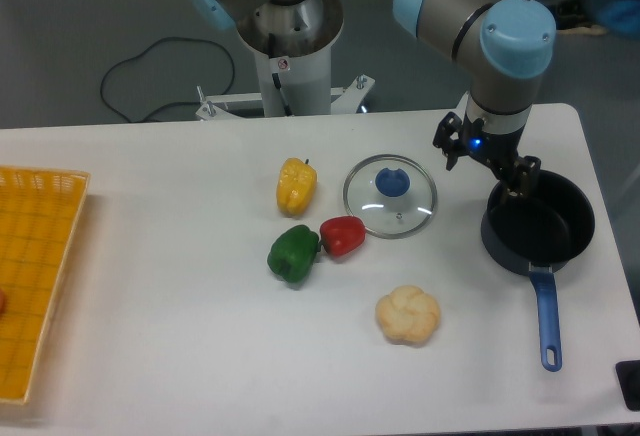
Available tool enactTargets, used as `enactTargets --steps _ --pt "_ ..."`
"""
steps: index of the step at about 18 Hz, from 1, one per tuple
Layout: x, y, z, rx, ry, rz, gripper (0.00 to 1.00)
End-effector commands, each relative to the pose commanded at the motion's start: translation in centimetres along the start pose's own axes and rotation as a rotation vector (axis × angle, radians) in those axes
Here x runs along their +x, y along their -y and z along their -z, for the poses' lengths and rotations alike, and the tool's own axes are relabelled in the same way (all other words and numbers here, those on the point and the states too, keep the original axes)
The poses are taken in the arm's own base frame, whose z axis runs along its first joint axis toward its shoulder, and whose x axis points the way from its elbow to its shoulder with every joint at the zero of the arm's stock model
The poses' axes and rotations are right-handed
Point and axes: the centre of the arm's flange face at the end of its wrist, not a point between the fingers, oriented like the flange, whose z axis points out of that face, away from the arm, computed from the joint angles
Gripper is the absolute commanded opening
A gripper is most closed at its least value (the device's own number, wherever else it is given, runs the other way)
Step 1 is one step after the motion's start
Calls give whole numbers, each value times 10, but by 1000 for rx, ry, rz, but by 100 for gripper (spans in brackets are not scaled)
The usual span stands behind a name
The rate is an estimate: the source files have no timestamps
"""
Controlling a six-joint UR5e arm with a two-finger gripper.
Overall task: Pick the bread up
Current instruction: 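Move the gripper from the saucepan over toward the bread roll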
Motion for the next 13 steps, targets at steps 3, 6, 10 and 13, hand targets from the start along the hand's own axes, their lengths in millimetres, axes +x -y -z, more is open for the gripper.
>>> enactTargets --steps 3,6,10,13 --pt "1 1 -2 0 -3 -2 100" --pt "2 3 -1 6 -4 -5 100" --pt "19 14 -27 -3 -35 -10 100" --pt "32 18 -36 -3 -32 82 100"
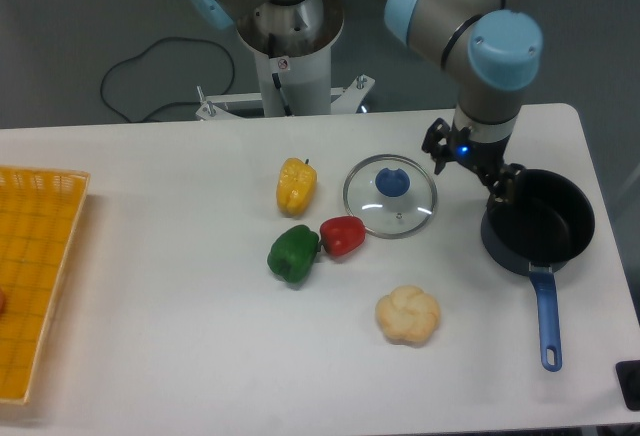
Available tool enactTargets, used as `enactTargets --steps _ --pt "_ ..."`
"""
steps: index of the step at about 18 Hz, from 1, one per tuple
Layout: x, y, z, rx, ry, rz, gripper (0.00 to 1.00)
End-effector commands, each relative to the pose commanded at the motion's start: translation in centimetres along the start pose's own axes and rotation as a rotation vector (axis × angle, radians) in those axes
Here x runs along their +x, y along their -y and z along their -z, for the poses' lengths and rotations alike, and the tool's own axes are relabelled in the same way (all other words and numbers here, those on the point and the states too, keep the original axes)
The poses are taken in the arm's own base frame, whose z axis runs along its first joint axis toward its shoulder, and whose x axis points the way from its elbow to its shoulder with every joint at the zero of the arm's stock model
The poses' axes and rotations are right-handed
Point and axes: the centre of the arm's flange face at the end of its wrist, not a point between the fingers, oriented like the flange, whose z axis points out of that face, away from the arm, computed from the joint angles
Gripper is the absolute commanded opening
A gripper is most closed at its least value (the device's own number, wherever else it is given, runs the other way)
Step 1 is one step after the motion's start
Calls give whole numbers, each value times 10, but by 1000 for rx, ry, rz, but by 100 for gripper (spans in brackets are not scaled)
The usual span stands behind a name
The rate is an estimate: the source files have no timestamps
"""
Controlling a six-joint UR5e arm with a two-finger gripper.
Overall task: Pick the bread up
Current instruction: 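Move the gripper from the saucepan over toward the bread roll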
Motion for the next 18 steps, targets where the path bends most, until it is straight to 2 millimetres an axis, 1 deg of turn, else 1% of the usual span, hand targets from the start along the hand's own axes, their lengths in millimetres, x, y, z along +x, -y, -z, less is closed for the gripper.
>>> enactTargets --steps 2,4,8,9,13,14,15,16,18 --pt "6 10 4 1 6 81 100" --pt "9 18 7 5 12 152 100" --pt "8 20 13 16 17 248 100" --pt "8 20 17 22 21 296 100" --pt "18 34 14 34 12 413 100" --pt "17 35 14 41 18 421 100" --pt "19 43 14 61 22 416 100" --pt "18 49 13 89 26 417 100" --pt "5 60 8 123 41 475 100"
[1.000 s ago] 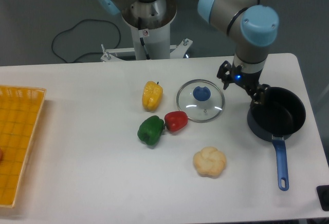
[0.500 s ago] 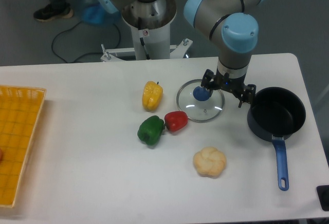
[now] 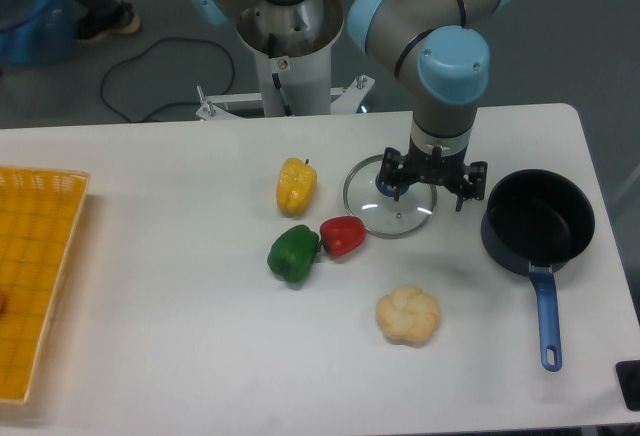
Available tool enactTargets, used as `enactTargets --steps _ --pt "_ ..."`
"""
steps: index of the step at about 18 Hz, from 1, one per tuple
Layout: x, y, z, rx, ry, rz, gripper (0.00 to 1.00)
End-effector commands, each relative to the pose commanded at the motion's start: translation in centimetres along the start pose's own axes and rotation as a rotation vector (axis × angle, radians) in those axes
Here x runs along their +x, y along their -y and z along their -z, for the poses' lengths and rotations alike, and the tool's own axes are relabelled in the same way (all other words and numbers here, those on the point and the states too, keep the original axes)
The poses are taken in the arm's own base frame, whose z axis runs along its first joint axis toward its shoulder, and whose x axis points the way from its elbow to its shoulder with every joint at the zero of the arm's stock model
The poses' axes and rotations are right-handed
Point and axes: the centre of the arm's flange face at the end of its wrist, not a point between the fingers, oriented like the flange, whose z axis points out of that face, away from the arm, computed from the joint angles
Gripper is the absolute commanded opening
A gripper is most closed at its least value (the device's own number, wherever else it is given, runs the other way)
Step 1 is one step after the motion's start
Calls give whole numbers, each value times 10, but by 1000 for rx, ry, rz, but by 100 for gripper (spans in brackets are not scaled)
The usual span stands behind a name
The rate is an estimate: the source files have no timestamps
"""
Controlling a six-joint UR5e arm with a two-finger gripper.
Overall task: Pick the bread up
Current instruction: 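Move the gripper from the saucepan over toward the bread roll, then lower the open gripper onto the round bread roll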
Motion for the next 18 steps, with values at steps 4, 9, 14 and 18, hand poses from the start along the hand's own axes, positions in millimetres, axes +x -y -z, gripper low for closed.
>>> enactTargets --steps 4,9,14,18 --pt "4 42 -27 -12 2 84 100" --pt "-6 55 -64 -35 -9 97 100" --pt "-22 53 -111 -63 12 109 100" --pt "-26 53 -128 -103 44 108 100"
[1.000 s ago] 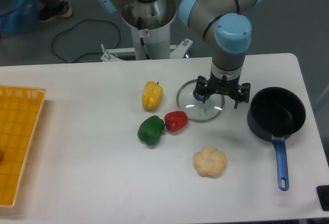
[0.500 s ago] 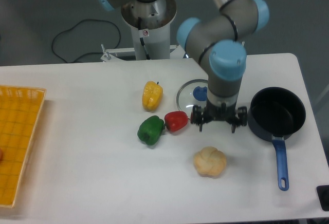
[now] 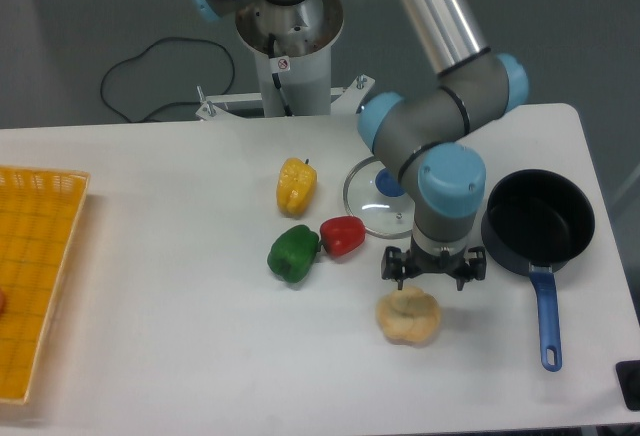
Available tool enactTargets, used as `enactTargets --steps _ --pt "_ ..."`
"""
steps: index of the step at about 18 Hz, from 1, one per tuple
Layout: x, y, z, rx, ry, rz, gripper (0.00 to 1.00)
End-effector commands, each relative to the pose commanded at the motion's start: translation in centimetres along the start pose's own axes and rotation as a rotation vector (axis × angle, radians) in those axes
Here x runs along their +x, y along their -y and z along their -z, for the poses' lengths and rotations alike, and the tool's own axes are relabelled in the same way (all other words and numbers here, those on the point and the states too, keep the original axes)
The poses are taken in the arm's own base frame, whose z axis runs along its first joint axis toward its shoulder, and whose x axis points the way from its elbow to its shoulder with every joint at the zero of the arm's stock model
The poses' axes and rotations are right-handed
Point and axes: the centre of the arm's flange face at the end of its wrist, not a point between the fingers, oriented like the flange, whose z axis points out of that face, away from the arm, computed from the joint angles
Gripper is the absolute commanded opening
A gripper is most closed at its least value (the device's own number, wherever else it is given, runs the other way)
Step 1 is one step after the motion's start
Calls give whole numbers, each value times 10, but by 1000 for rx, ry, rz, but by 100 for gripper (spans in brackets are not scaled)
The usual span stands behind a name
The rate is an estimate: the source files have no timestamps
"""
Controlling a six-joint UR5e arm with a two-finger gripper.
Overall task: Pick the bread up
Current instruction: 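Lower the open gripper onto the round bread roll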
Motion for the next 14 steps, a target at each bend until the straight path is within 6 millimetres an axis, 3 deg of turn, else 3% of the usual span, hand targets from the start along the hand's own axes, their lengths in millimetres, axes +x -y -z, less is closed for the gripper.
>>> enactTargets --steps 5,8,14 --pt "1 5 -10 -9 -3 -5 100" --pt "1 5 -4 0 -2 3 100" --pt "17 16 -8 1 -5 -2 100"
